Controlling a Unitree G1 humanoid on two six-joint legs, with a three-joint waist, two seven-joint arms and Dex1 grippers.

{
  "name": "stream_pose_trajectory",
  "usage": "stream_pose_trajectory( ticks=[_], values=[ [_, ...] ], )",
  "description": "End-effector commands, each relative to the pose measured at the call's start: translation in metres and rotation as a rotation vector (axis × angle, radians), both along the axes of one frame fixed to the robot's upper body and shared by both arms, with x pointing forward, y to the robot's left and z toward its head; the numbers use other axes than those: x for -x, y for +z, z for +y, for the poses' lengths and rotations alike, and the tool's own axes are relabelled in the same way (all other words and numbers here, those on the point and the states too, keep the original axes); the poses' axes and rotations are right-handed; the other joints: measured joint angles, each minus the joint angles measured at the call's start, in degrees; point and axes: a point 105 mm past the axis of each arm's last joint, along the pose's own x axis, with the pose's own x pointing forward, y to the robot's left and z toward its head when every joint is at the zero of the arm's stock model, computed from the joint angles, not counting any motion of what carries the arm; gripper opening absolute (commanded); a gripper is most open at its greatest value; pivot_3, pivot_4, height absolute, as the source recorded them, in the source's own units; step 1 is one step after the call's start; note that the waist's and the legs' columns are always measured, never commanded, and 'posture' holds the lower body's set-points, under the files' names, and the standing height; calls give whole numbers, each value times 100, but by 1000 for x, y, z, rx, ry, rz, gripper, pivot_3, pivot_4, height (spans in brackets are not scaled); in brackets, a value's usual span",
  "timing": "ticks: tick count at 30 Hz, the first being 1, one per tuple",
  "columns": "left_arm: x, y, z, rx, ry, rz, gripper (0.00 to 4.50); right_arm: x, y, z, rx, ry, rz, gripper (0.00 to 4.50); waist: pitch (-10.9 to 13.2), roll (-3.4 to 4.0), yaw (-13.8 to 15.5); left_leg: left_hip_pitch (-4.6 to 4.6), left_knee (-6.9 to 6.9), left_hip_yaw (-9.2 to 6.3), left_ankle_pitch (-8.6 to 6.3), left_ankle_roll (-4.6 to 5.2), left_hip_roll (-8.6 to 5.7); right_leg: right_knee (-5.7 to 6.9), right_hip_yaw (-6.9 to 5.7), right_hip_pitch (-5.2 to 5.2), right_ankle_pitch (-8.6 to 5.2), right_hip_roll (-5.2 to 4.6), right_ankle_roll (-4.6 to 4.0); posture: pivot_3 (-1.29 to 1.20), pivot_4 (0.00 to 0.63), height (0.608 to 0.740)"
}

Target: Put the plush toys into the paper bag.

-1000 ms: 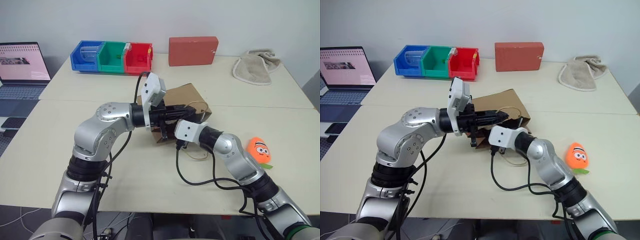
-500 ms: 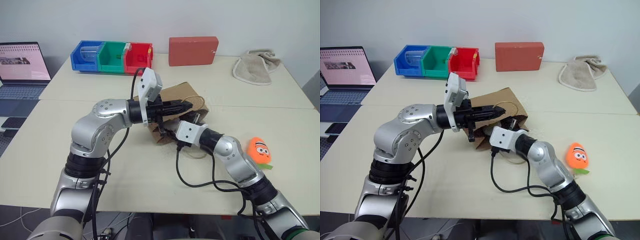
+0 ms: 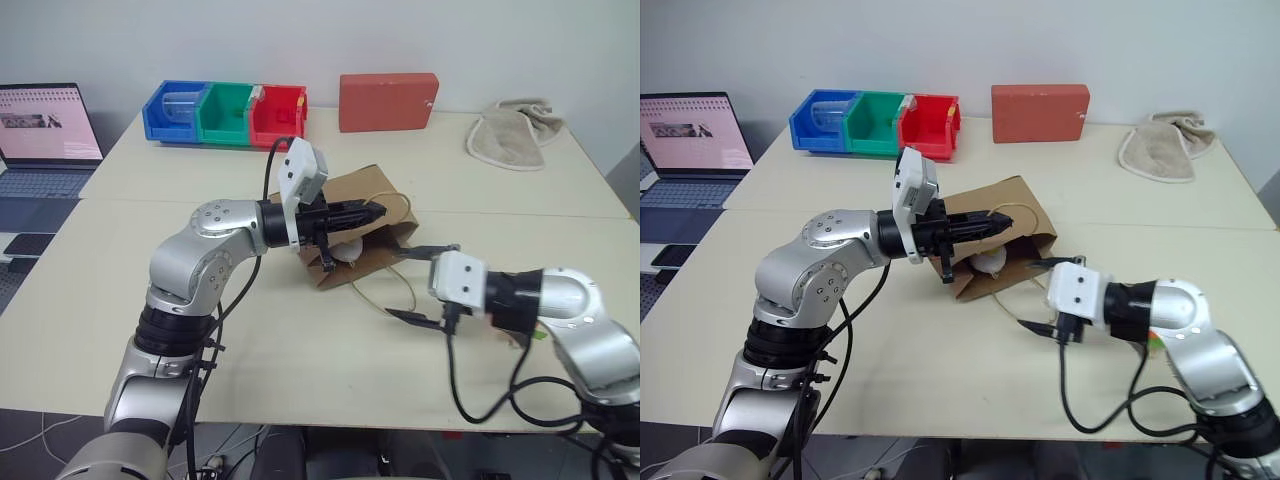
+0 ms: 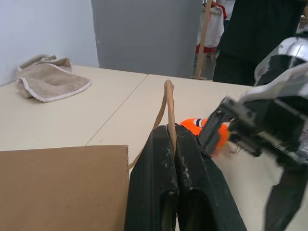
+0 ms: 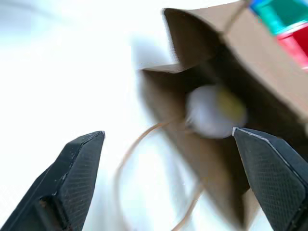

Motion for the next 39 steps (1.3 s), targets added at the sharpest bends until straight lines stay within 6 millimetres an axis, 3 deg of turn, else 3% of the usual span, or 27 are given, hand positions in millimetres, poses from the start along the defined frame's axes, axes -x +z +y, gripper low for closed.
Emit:
stream_pose_trajectory(
  ticks=[1,4,8,13,17,19,22,29,33,36,39],
  values=[
    [4,8,-2,11,-15,-52,0,9,13,-26,4,-72,20,4450,0,0,1,2,0,0,0,0,0,1,0,1,-1,0,-2,0,150,740],
    [5,6,-1,12,-18,-52,0,1,13,-63,47,-229,5,4450,0,0,1,2,5,2,0,0,0,0,2,4,-15,0,-27,0,150,740],
    [7,2,-2,11,-23,-49,0,4,-1,-115,212,-370,26,4450,0,0,2,4,5,5,0,0,-1,-1,4,6,-16,-1,-28,0,150,740],
    [8,0,-5,21,-27,-47,0,10,-19,-140,310,-411,48,4450,0,0,-16,5,6,8,0,0,-1,0,6,6,-16,0,-27,0,150,740],
    [8,-2,-6,23,-27,-48,0,-1,-32,-163,346,-515,16,4450,0,0,-19,8,10,13,0,0,-1,-1,11,9,-17,-1,-27,0,150,740],
    [9,-3,-6,25,-25,-47,0,-6,-36,-164,322,-535,14,4450,0,-1,-16,9,12,14,0,0,-1,-1,13,10,-17,-1,-28,0,150,740],
    [9,-4,-5,24,-18,-50,0,-13,-44,-163,312,-545,16,3834,0,0,-17,9,11,13,0,0,-1,0,13,10,-17,0,-27,0,150,740],
    [9,-4,-1,22,-2,-55,0,-23,-54,-161,321,-543,13,1235,0,-1,-18,10,10,11,0,0,-2,-1,13,12,-16,0,-27,0,150,740],
    [8,-3,1,19,6,-57,0,-24,-52,-160,308,-534,8,46,0,-1,-16,14,12,11,0,0,-2,-1,13,18,-16,0,-27,0,150,740],
    [7,-1,3,24,12,-58,0,-23,-43,-153,280,-500,6,19,0,-1,-18,16,12,12,0,0,-2,-1,14,19,-16,-1,-27,0,150,740],
    [6,5,6,31,8,-57,0,-13,-17,-114,197,-325,30,19,0,0,-29,18,10,12,0,0,-1,1,14,18,-16,0,-26,0,150,740]
  ],
)
